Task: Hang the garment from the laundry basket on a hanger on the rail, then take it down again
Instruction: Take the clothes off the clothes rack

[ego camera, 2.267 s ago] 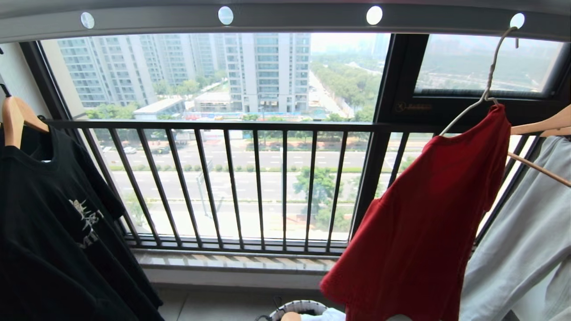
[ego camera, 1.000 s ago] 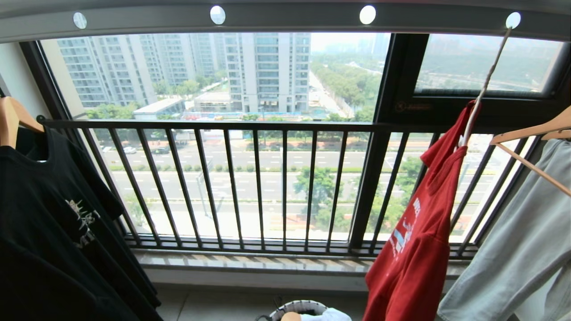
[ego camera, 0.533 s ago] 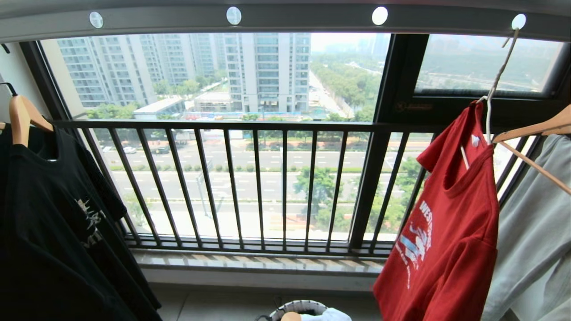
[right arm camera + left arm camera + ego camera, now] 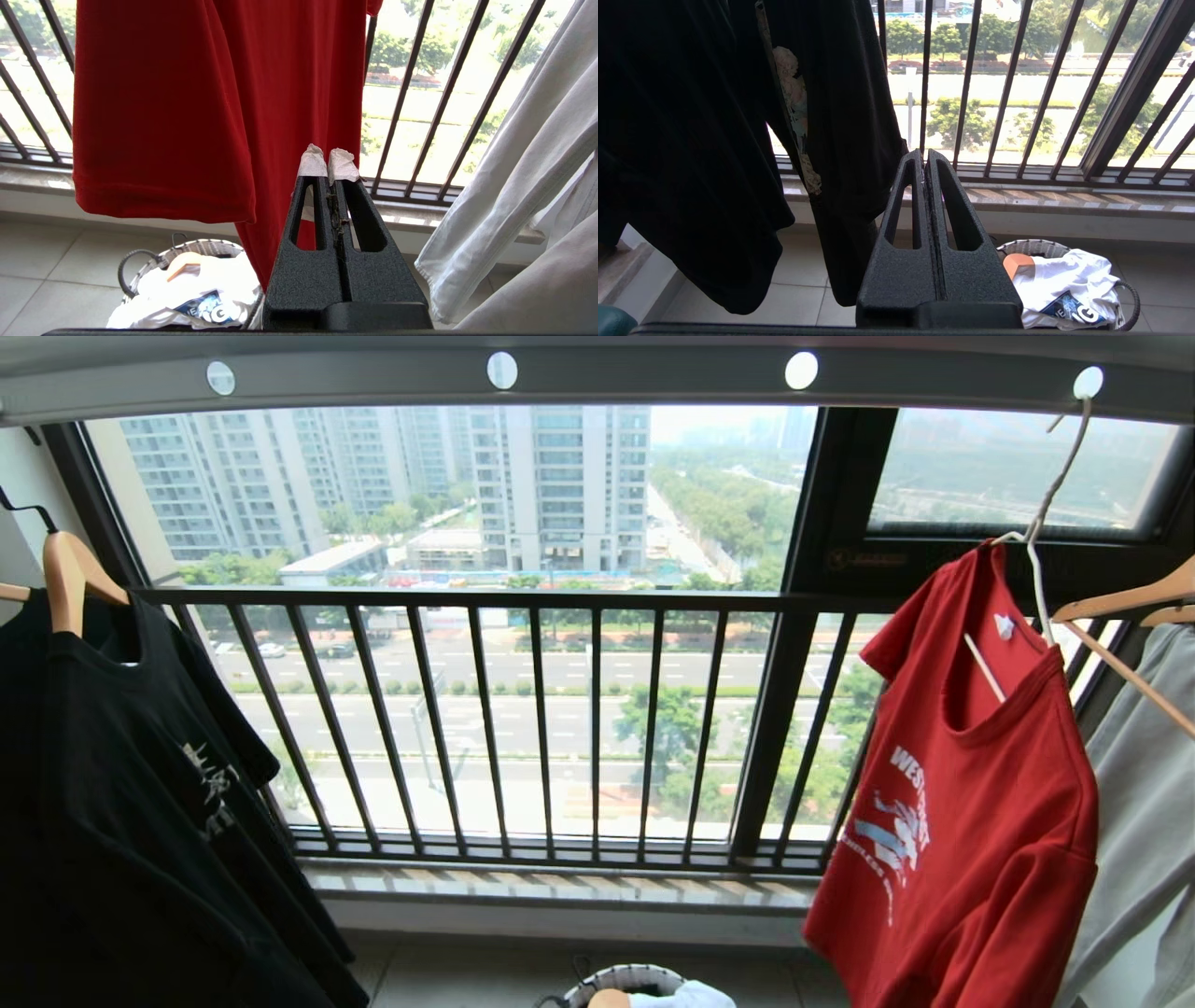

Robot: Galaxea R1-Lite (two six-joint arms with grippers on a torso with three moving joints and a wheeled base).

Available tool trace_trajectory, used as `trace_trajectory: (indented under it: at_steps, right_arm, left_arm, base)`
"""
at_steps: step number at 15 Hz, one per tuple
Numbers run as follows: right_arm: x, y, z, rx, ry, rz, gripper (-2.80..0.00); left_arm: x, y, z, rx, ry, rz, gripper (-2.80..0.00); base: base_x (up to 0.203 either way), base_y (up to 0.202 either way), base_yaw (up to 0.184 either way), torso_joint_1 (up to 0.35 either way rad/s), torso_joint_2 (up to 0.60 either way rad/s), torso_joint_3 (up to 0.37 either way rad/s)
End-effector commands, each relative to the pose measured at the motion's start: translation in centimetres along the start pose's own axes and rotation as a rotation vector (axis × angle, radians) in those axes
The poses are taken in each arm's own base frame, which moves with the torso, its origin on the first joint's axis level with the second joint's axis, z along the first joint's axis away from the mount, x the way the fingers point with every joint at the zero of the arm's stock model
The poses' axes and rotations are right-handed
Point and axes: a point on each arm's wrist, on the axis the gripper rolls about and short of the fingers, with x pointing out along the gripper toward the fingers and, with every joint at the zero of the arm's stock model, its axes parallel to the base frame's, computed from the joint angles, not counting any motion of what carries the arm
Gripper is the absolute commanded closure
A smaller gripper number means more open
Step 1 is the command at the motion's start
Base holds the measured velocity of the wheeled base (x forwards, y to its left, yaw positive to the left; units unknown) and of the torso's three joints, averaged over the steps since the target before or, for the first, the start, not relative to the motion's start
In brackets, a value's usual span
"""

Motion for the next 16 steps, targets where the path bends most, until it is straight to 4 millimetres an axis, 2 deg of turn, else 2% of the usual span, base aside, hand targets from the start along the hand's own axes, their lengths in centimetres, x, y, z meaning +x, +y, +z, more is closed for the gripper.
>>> trace_trajectory:
  at_steps: [1,16]
  right_arm:
    - [0.01,0.0,0.0,0.0,0.001,0.001,0.0]
    - [0.01,0.0,0.0,0.0,0.001,0.001,0.0]
  left_arm:
    - [0.02,0.0,0.01,0.0,0.002,0.0,0.0]
    - [0.02,0.0,0.01,0.0,0.002,0.0,0.0]
  base:
    - [0.0,0.0,0.0,0.0,0.0,0.0]
    - [0.0,0.0,0.0,0.0,0.0,0.0]
